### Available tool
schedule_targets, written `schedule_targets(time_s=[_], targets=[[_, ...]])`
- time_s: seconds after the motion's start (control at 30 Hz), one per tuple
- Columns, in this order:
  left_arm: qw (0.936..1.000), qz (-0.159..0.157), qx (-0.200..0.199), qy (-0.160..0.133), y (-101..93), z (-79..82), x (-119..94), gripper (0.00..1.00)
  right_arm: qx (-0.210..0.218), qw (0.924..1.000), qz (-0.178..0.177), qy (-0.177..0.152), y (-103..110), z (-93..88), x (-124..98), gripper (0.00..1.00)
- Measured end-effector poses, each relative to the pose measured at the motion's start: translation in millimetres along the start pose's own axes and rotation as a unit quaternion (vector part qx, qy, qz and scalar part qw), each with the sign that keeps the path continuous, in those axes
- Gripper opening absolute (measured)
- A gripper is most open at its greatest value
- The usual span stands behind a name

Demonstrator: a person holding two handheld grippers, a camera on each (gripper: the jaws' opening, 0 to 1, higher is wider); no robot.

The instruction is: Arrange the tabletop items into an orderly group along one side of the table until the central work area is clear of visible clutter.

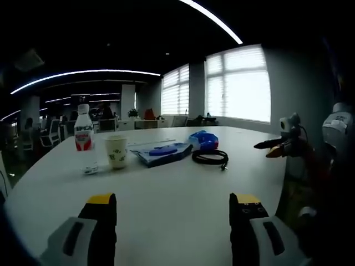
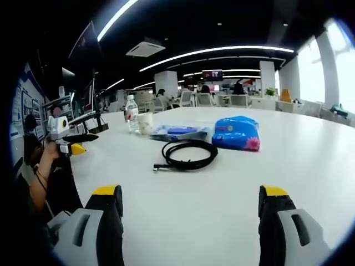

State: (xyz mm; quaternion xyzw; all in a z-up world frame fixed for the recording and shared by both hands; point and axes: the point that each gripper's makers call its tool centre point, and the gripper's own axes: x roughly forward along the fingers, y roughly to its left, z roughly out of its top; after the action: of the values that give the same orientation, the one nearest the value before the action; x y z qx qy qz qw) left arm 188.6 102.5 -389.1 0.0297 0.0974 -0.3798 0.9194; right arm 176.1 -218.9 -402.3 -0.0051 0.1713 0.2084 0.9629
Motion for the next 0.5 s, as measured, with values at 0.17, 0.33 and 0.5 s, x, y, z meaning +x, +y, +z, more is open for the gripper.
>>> schedule_targets(time_s=[0.17,0.33,0.5], targets=[[0.9999,0.001,-0.006,-0.012,-1.4,3.9,-0.9,0.93,-0.001,1.0000,0.001,0.000,-0.6,-0.2,-0.9,1.00],[0.9995,0.007,-0.012,-0.029,-1.4,9.8,-1.4,0.99,-0.003,1.0000,0.003,-0.002,0.0,1.2,-0.9,1.00],[0.9993,0.011,-0.016,-0.033,-2.5,10.9,-0.7,1.00,-0.005,1.0000,0.004,0.000,1.6,1.7,-0.6,1.00]])
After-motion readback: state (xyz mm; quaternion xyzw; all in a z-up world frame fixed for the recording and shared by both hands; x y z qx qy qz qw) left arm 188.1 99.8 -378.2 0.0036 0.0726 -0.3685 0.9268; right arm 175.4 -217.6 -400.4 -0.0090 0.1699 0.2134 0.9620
